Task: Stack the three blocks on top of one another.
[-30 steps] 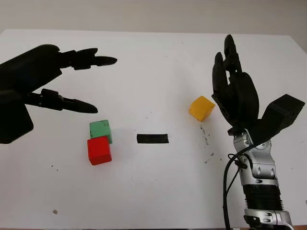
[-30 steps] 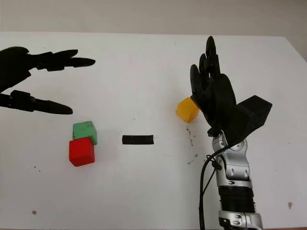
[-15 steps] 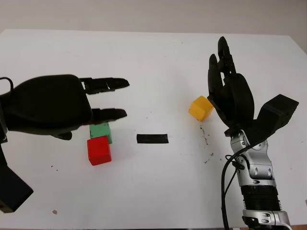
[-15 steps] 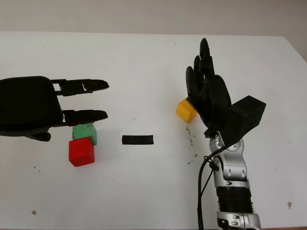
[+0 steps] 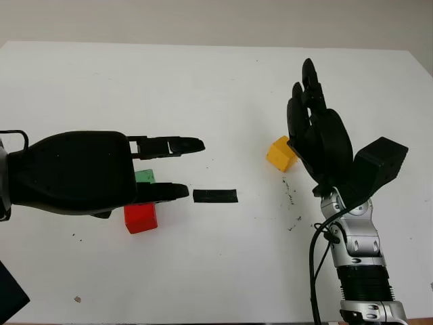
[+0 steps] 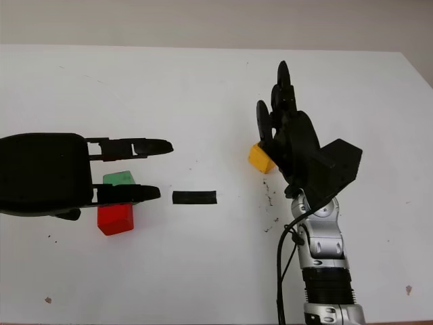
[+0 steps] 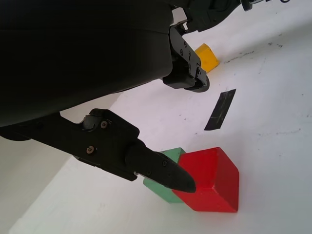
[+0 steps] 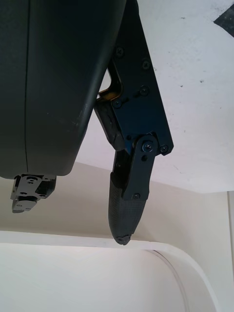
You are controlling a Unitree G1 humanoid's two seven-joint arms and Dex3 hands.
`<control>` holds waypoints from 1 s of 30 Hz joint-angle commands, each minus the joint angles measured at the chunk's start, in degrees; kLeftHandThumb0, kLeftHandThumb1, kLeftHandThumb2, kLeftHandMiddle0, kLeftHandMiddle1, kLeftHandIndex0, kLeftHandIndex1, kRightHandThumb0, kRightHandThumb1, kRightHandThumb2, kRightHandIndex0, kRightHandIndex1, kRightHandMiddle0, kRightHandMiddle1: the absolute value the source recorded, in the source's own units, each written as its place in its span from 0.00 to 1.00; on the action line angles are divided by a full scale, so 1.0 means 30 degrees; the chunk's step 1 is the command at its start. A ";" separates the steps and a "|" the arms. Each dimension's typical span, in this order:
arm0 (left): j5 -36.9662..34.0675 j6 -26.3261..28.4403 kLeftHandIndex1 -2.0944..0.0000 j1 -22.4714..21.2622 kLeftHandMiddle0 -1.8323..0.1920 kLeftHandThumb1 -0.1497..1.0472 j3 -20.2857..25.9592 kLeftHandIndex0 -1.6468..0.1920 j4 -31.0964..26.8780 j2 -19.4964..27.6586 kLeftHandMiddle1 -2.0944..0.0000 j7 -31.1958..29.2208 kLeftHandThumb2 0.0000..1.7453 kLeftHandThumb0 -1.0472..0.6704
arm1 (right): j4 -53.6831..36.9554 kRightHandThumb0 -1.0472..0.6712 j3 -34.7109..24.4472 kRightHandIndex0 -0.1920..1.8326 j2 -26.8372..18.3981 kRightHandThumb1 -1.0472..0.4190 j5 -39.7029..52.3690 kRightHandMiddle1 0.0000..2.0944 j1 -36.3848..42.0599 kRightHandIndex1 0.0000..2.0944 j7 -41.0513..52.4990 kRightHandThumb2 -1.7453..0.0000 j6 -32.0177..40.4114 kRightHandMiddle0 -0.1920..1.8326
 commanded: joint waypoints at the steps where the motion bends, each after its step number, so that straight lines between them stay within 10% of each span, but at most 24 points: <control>1: -0.0023 0.0125 0.97 0.0206 1.00 0.85 -0.0269 0.69 0.0105 -0.0146 0.99 -0.0161 0.03 0.39 | -0.0436 0.17 -0.0089 0.00 -0.0085 0.00 0.0073 0.00 0.0187 0.00 0.0004 0.66 -0.0028 0.00; 30: 0.2512 -0.0429 0.97 0.0558 1.00 0.88 -0.1666 0.66 0.0594 -0.2055 1.00 0.0665 0.04 0.37 | -0.0731 0.17 -0.0330 0.00 -0.0375 0.00 0.0441 0.00 0.0126 0.00 0.0406 0.67 0.0267 0.00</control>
